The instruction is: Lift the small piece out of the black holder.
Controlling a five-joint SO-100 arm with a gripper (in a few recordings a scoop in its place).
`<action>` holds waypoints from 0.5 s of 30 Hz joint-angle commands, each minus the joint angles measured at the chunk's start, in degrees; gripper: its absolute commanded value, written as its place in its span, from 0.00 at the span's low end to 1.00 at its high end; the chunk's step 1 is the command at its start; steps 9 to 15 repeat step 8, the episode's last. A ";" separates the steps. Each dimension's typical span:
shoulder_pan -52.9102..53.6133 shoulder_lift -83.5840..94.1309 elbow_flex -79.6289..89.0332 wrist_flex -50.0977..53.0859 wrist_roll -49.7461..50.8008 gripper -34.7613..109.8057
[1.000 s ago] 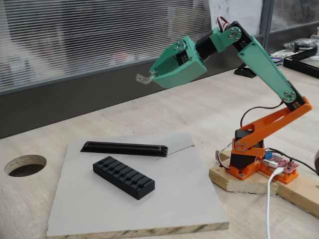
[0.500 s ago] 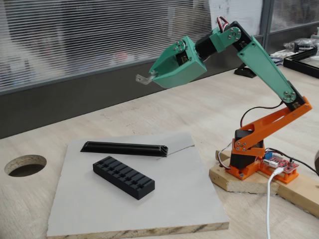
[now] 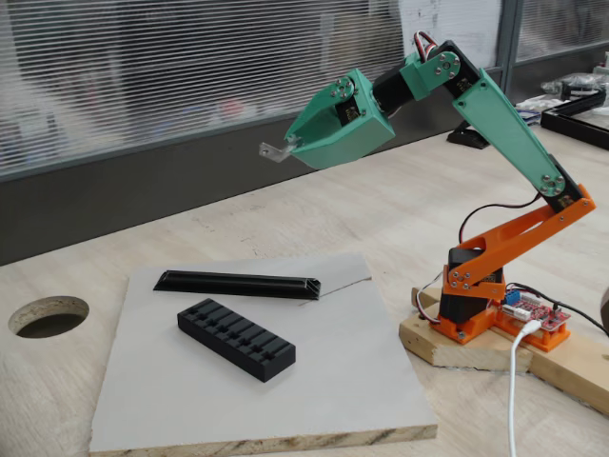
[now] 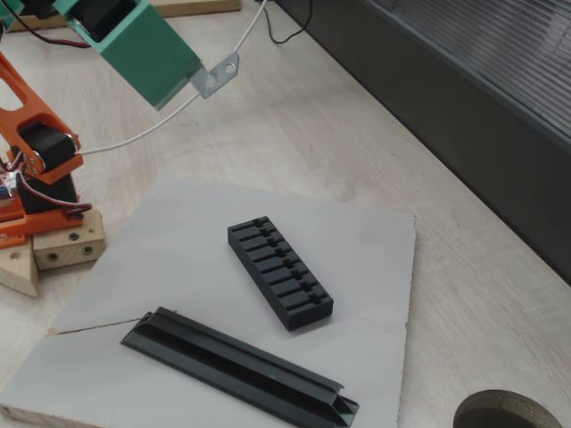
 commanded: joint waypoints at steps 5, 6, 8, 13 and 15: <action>-0.26 3.78 -0.62 0.44 0.09 0.29; -0.26 3.78 -0.62 0.44 0.09 0.29; -0.26 3.78 -0.62 0.44 0.09 0.29; -0.26 3.78 -0.62 0.44 0.09 0.29; -0.26 3.78 -0.62 0.44 0.09 0.29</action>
